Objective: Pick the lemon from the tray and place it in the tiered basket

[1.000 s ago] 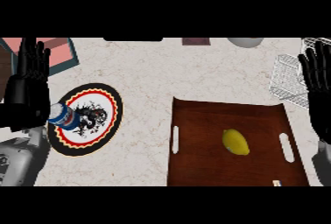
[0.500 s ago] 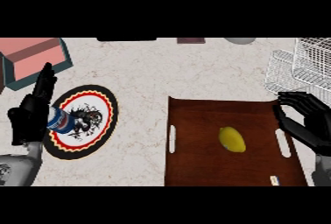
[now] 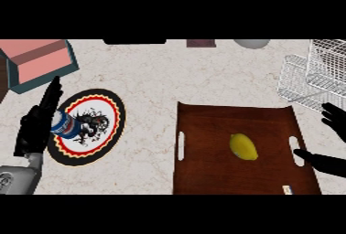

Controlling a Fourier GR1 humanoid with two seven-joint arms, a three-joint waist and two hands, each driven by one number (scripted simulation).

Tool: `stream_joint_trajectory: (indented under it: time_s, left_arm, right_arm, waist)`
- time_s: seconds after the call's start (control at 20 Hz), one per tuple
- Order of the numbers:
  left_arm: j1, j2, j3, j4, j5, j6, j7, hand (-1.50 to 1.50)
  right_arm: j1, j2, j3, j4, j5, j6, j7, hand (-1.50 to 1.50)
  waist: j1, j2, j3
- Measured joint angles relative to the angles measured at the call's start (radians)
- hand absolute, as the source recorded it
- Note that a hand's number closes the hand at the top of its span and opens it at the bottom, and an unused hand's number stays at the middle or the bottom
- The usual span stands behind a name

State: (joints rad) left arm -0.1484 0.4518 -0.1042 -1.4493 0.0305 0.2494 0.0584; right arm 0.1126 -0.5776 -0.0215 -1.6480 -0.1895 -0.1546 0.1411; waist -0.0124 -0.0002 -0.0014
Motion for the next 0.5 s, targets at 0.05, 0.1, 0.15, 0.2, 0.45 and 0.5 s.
stream_joint_trajectory:
  time_s: [0.05, 0.1, 0.15, 0.2, 0.45, 0.5]
  left_arm:
    - [0.004, -0.001, -0.002, -0.005, 0.001, -0.004, 0.0, 0.0]
    - [0.009, -0.009, -0.011, -0.008, -0.005, 0.0, -0.002, 0.0]
    - [-0.002, -0.014, -0.016, -0.008, -0.009, 0.001, 0.006, 0.0]
    - [-0.001, -0.018, -0.019, -0.006, -0.011, 0.001, 0.004, 0.0]
    - [-0.005, -0.019, -0.018, -0.024, -0.021, -0.006, 0.02, 0.0]
    - [-0.019, -0.024, -0.016, -0.011, -0.026, -0.006, 0.027, 0.0]
  right_arm:
    - [-0.002, -0.044, 0.009, -0.012, 0.009, 0.035, 0.032, -1.5]
    - [-0.005, -0.085, 0.023, -0.033, 0.02, 0.068, 0.068, -1.5]
    - [-0.013, -0.121, 0.039, -0.052, 0.031, 0.098, 0.105, -1.5]
    - [-0.019, -0.156, 0.054, -0.072, 0.036, 0.131, 0.143, -1.5]
    - [-0.101, -0.257, 0.118, -0.158, 0.041, 0.251, 0.353, -1.5]
    - [-0.129, -0.26, 0.129, -0.173, 0.041, 0.265, 0.4, -1.5]
  waist:
    - [0.005, -0.001, -0.001]
    - [0.007, -0.001, -0.001]
    - [0.008, -0.001, -0.001]
    - [0.01, 0.0, -0.002]
    - [0.02, 0.0, -0.001]
    - [0.02, 0.0, -0.001]
